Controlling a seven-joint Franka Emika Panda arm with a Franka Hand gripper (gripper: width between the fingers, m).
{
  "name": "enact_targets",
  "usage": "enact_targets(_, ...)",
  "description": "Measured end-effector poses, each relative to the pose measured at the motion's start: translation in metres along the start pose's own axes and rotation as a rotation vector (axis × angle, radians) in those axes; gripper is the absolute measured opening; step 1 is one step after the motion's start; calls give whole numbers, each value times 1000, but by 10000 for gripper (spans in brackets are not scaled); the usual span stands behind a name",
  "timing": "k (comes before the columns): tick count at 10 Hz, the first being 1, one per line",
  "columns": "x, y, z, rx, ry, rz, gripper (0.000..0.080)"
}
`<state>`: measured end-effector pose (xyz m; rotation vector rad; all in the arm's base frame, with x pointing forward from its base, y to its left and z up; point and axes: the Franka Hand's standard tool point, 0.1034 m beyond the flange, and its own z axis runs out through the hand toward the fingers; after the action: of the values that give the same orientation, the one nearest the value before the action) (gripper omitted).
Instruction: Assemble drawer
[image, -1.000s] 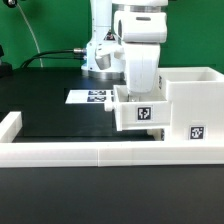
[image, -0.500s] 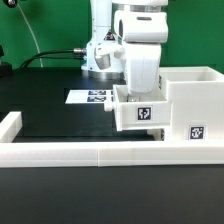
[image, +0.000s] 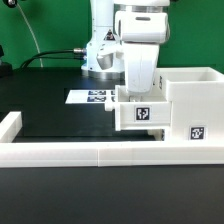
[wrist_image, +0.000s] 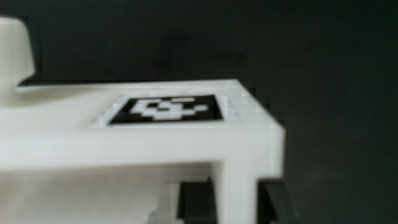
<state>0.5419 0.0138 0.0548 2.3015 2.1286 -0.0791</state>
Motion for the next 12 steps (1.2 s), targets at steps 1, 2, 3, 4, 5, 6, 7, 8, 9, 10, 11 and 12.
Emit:
enact_targets(1, 1, 0, 0, 0, -2, -16, 42)
enact_targets(2, 1, -1, 0, 2, -4, -34, 42)
enact_targets(3, 3, 0, -1, 2, -8, -66, 42)
enact_targets(4, 4, -1, -1, 5, -16, -96, 42)
enact_targets(5, 4, -1, -1, 5, -18, -127, 42)
enact_targets(6, 4, -1, -1, 2, -26, -145, 42)
enact_targets(7, 3, 1, -1, -8, -21, -139, 42)
enact_targets(8, 3, 1, -1, -8, -21, -139, 42)
enact_targets(9, 3, 1, -1, -8, -21, -139, 42)
enact_targets(10, 3, 1, -1, -8, -21, -139, 42)
enact_targets(11, 3, 1, -1, -8, -21, -139, 42)
enact_targets(12, 5, 2, -4, -11, -21, -130, 223)
